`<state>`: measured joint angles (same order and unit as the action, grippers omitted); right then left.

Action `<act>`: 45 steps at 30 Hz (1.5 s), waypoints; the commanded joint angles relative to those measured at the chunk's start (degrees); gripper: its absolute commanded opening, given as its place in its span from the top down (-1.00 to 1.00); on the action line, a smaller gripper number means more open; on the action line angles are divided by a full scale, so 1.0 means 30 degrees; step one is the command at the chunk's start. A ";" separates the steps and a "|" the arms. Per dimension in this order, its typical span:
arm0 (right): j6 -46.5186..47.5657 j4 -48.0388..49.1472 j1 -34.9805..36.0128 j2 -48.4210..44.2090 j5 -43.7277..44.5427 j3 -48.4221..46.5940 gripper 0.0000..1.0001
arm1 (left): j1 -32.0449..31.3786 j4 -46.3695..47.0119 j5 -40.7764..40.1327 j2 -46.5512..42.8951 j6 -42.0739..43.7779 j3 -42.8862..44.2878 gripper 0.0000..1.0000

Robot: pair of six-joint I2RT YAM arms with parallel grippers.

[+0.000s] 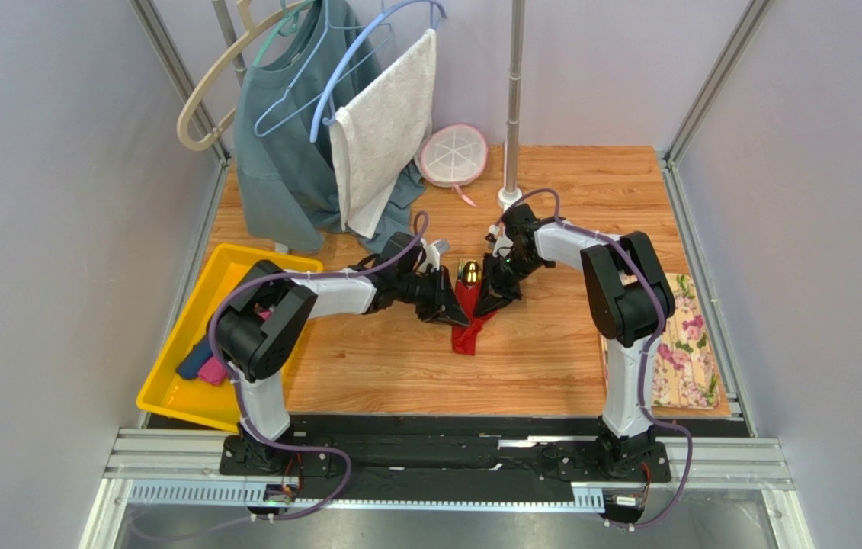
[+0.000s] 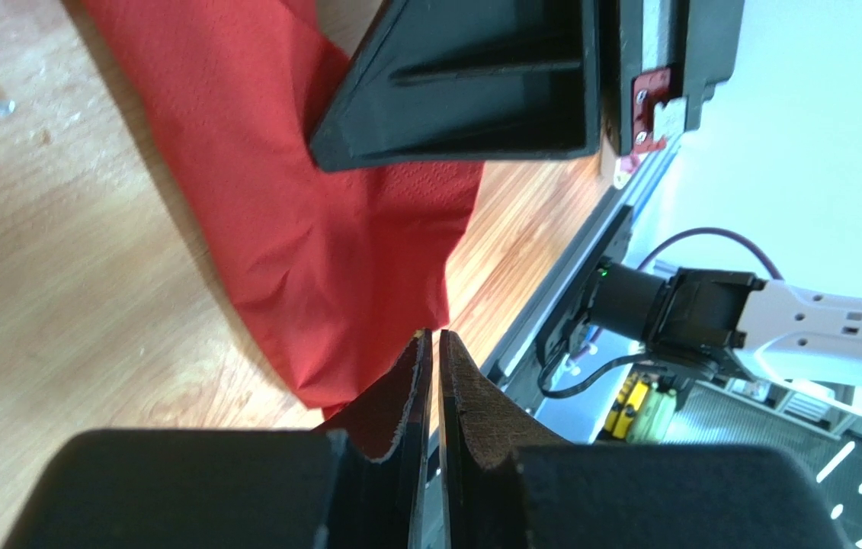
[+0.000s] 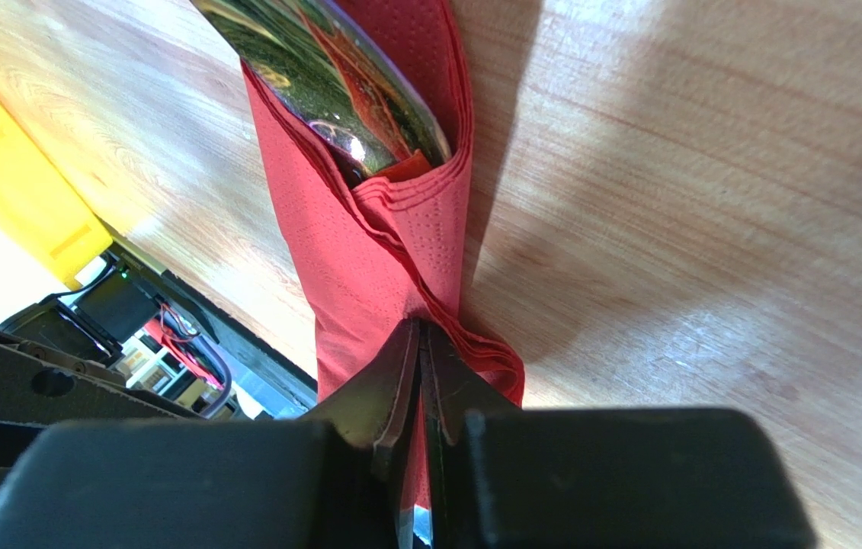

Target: Place the utensils on the paper napkin and roll it up

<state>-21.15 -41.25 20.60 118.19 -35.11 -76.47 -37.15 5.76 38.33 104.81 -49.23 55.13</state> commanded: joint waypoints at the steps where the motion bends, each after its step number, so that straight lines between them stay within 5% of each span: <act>1: 0.0428 0.0685 0.0077 0.0329 0.2271 0.0557 0.86 | -0.0040 0.1538 0.0438 0.0803 -0.1196 0.0049 0.73; 8: 0.0311 0.0744 0.0077 0.0417 0.2154 0.0323 0.86 | -0.0069 0.3731 0.0671 0.1213 -0.3567 -0.0595 0.72; 25: 0.0194 0.0949 0.0077 0.0535 0.2154 0.0469 0.87 | 0.0429 0.3851 0.0203 0.0891 -0.4038 -0.1121 0.51; 34: 0.0018 0.1096 0.0048 0.0651 0.2153 0.0528 0.87 | -0.0127 0.2709 0.1198 0.1126 -0.2692 -0.1151 0.75; 45: 0.0017 0.1095 0.0077 0.0593 0.2154 0.0499 0.87 | -0.0919 0.1302 0.1375 0.2531 -0.0465 -0.0683 0.78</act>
<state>-22.11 -41.10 20.60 118.19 -35.18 -76.42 -39.62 11.16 41.67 109.56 -53.69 52.12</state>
